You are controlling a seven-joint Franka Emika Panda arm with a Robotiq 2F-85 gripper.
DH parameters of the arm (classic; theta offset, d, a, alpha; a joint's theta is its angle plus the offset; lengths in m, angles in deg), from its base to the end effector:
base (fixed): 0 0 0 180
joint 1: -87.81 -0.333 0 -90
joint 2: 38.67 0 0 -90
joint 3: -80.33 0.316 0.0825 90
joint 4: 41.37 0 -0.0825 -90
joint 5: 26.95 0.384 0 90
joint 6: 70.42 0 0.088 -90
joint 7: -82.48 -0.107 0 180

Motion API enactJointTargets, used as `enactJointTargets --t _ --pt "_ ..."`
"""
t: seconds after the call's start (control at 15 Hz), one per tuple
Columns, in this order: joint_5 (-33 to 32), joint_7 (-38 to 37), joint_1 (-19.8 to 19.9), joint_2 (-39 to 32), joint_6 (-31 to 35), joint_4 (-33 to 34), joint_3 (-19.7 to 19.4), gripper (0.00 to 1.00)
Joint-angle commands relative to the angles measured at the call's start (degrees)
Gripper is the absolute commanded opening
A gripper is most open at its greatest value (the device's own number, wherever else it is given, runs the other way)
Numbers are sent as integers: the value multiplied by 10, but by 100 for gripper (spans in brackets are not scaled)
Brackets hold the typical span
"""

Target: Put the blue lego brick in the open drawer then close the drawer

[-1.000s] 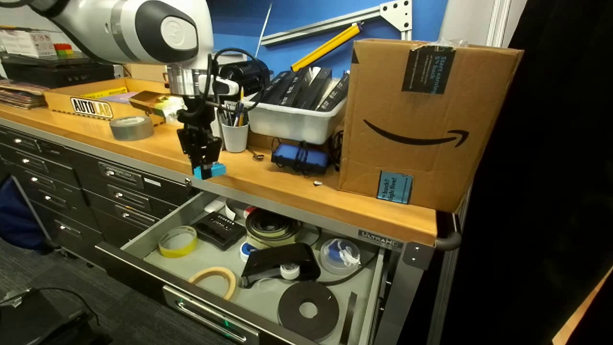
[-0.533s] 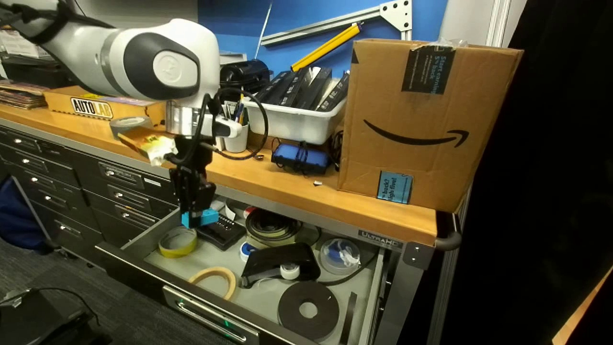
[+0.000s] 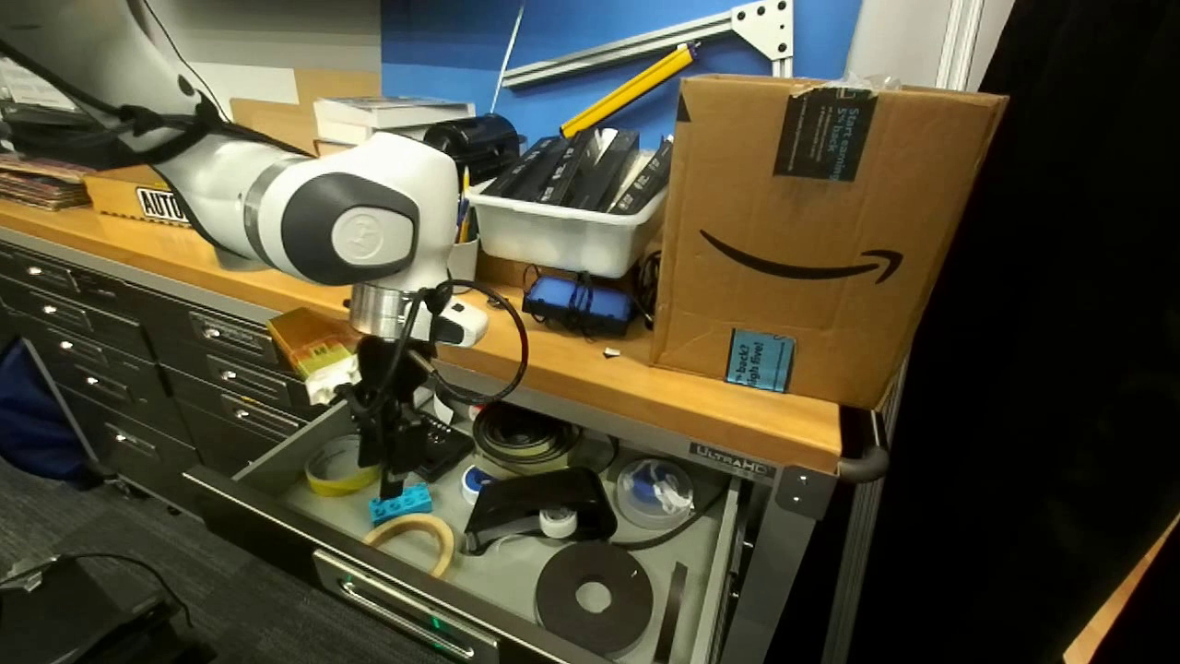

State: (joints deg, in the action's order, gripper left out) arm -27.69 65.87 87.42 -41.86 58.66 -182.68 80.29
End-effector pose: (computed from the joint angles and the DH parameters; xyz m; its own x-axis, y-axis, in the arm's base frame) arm 0.4465 0.0024 0.2527 0.9284 -0.2724 -0.2527 -0.2596 -0.9621 0.0832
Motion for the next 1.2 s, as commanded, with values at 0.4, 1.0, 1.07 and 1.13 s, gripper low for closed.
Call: enactJointTargets --t 0.4,1.0,1.07,1.13 --pt "-19 186 63 73 -205 -19 -65 100" --pt "-26 101 58 -53 -102 -21 -58 100" --pt "-21 86 58 -53 -84 -24 -60 100" --pt "-13 84 59 -53 -70 -20 -61 100"
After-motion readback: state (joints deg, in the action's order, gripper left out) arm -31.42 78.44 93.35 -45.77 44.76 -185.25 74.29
